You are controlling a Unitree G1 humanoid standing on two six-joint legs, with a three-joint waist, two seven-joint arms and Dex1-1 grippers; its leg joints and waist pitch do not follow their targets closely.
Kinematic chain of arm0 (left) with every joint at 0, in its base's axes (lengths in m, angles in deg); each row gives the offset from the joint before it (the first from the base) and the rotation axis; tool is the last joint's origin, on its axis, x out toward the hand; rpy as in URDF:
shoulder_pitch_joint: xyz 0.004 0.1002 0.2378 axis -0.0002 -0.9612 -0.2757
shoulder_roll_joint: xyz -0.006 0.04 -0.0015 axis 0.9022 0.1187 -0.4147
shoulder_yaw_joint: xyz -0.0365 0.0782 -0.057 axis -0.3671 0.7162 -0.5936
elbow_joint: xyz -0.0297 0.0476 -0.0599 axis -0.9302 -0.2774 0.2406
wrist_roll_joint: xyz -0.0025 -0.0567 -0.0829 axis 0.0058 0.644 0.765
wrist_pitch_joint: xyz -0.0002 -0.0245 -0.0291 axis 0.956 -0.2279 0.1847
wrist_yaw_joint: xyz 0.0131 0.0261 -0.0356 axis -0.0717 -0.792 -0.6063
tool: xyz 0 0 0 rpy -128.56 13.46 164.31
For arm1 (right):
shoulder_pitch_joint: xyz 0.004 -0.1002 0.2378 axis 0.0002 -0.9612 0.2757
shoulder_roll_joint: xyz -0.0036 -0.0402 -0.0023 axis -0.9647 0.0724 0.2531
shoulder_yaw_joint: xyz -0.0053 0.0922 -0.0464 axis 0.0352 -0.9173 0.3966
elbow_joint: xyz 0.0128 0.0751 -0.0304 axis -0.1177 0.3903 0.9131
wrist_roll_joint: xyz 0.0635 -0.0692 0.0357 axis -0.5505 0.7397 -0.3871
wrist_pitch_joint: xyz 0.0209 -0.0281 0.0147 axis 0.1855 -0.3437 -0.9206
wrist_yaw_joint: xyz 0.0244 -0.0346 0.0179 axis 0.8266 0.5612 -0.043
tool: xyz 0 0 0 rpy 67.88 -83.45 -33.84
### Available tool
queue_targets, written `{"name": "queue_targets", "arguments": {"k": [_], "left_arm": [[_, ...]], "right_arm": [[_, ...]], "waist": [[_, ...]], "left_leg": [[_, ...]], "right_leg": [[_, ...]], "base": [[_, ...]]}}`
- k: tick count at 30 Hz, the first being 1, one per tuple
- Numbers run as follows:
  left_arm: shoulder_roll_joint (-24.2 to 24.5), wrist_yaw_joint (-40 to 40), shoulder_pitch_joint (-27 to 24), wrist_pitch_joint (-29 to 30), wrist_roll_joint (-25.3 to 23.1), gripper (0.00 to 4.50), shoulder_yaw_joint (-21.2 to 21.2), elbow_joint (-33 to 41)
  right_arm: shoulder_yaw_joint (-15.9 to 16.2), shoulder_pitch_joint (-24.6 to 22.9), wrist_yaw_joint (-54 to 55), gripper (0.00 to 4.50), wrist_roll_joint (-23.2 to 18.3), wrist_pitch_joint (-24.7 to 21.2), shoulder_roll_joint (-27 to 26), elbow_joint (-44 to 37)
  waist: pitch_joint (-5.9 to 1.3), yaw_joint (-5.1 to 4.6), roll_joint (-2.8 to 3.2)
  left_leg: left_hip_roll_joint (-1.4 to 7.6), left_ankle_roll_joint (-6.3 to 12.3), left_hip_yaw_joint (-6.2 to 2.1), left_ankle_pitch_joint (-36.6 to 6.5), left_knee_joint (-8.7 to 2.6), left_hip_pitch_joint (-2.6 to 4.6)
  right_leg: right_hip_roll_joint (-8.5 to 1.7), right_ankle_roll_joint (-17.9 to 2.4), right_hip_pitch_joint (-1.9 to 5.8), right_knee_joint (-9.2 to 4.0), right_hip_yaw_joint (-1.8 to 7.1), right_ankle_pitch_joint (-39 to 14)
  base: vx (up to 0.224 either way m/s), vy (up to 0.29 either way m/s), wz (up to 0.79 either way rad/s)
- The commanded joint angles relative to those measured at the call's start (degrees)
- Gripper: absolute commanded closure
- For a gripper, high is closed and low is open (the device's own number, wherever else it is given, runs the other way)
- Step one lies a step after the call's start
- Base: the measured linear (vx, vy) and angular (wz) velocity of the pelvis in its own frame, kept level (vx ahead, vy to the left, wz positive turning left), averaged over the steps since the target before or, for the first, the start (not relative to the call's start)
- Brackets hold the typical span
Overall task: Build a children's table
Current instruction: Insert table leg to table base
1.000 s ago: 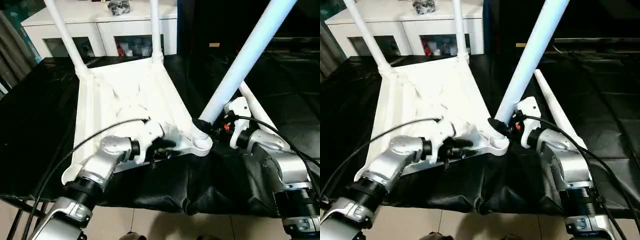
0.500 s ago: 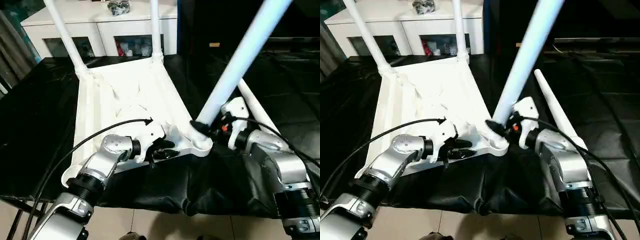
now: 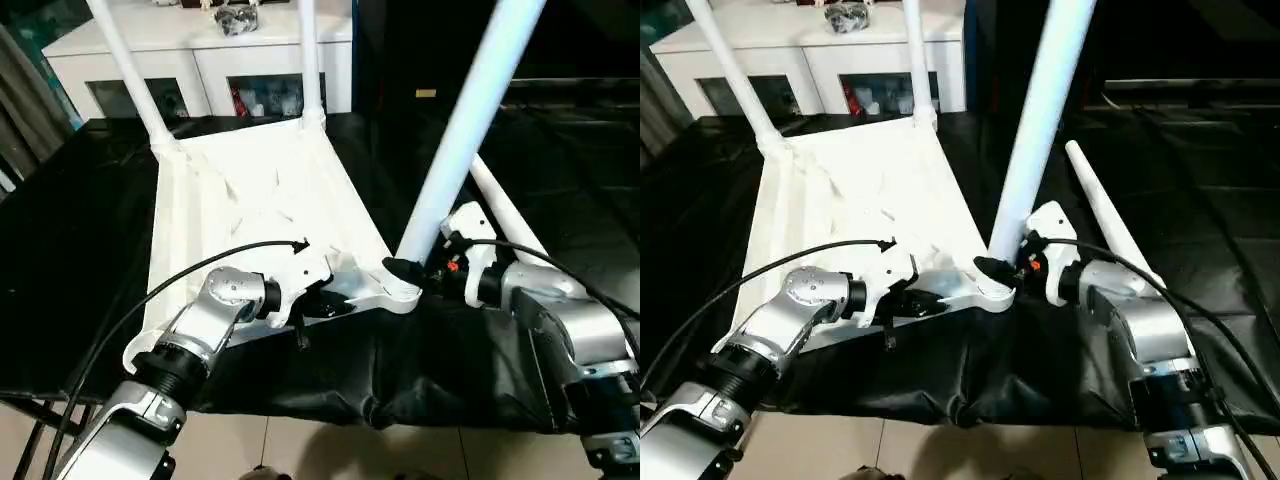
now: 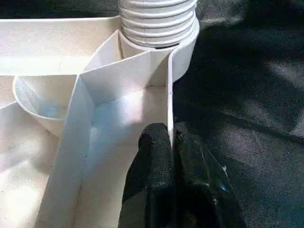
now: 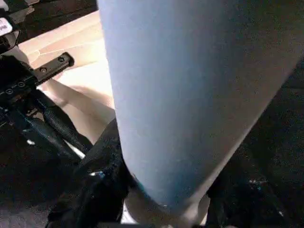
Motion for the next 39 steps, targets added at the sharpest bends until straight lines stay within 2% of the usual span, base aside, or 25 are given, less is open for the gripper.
{"name": "queue_targets", "arguments": {"k": [1,8,12,13,20,23,28,30,34,35,39], "left_arm": [[0.6,-0.9,0.8,0.2,-0.5,4.5,0.4,-0.5],[-0.3,-2.6,0.5,-1.2,1.7,4.5,-1.2,0.1],[0.0,-3.2,-0.2,-1.7,2.2,4.5,-1.5,0.6],[0.1,-3.2,-0.4,-1.7,2.2,4.5,-1.6,0.6],[-0.2,-3.6,-0.6,-1.6,2.5,4.5,-2.2,0.8],[-0.3,-3.4,-0.6,-1.6,2.5,4.5,-2.4,0.7],[-0.8,-2.7,-0.6,-1.3,2.7,4.5,-2.9,0.6],[-0.9,-2.6,-0.7,-1.2,2.7,4.5,-3.1,0.7],[-0.9,-2.6,-0.6,-1.1,2.7,4.5,-3.3,0.5],[-1.0,-2.5,-0.5,-1.2,2.7,4.5,-3.3,0.2],[-1.2,-2.2,-0.1,-1.4,2.5,4.5,-3.4,-0.5]], "right_arm": [[1.6,0.6,-0.3,2.57,1.3,-1.1,0.2,1.1],[2.8,2.1,-0.9,2.57,2.0,-1.6,0.2,2.9],[3.7,2.8,-1.8,2.57,2.5,-1.6,0.3,4.0],[4.1,3.2,-2.1,2.57,2.8,-1.5,0.3,4.4],[5.2,4.9,-3.5,2.57,3.4,-0.6,-0.2,6.3],[3.9,4.9,-2.9,2.57,2.9,0.9,-0.9,7.2],[1.1,2.4,-2.4,2.57,1.0,2.0,-1.4,7.9],[-0.6,-0.1,-1.9,2.57,-0.1,3.1,-1.8,7.8],[-2.3,-2.3,-0.8,2.58,-1.0,4.0,-2.6,7.7],[-3.0,-3.2,-0.3,2.58,-1.2,4.6,-2.9,7.8],[-3.9,-5.6,0.8,2.59,-1.4,6.3,-3.9,7.3]], "waist": [[-3.8,-0.02,-1.59],[-3.77,-0.27,-1.61],[-3.84,-0.44,-1.72],[-3.85,-0.52,-1.91],[-3.74,-0.7,-1.8],[-3.72,-0.82,-1.97],[-3.78,-0.73,-1.91],[-3.76,-0.65,-1.41],[-3.8,-0.68,-1.48],[-3.74,-0.74,-1.23],[-3.69,-0.78,-1.41]], "left_leg": [[2.26,2.43,-1.39,-15.1,-4.15,0.97],[2.29,2.51,-1.38,-15.5,-4.15,1.0],[2.32,2.74,-1.41,-14.7,-4.14,0.79],[2.29,2.89,-1.36,-14.5,-4.11,0.75],[2.3,2.8,-1.34,-15.1,-4.08,0.9],[2.32,2.77,-1.37,-15.3,-4.13,0.83],[2.34,3.0,-1.33,-15.1,-4.1,0.94],[2.37,3.02,-1.4,-15.4,-4.18,0.95],[2.36,3.06,-1.37,-15.7,-4.27,0.88],[2.35,2.95,-1.41,-16.3,-4.32,0.97],[2.28,2.68,-1.42,-17.1,-4.38,0.96]], "right_leg": [[-2.88,-9.1,2.4,-4.76,1.82,-24.1],[-2.89,-9.8,2.4,-4.7,1.81,-23.7],[-2.89,-10.1,2.54,-4.5,1.81,-22.4],[-2.9,-10.5,2.6,-4.41,1.82,-21.9],[-2.95,-10.3,2.47,-4.63,1.83,-23.7],[-2.94,-10.2,2.49,-4.62,1.82,-23.8],[-2.98,-10.1,2.43,-4.72,1.89,-23.7],[-2.98,-10.2,2.42,-4.69,1.85,-23.4],[-2.87,-10.4,2.48,-4.69,1.8,-22.4],[-2.86,-10.5,2.41,-4.78,1.76,-23.0],[-2.95,-9.8,2.42,-5.01,1.77,-24.6]], "base": [[0.0,0.0,0.0],[0.0,0.0,0.0],[0.0,0.0,0.0],[0.0,0.0,0.0],[0.0,0.0,0.0],[0.0,0.0,0.0],[0.0,0.0,0.0],[0.0,0.0,0.0],[0.0,0.0,0.0],[0.0,0.0,0.0],[0.0,0.0,0.0]]}}
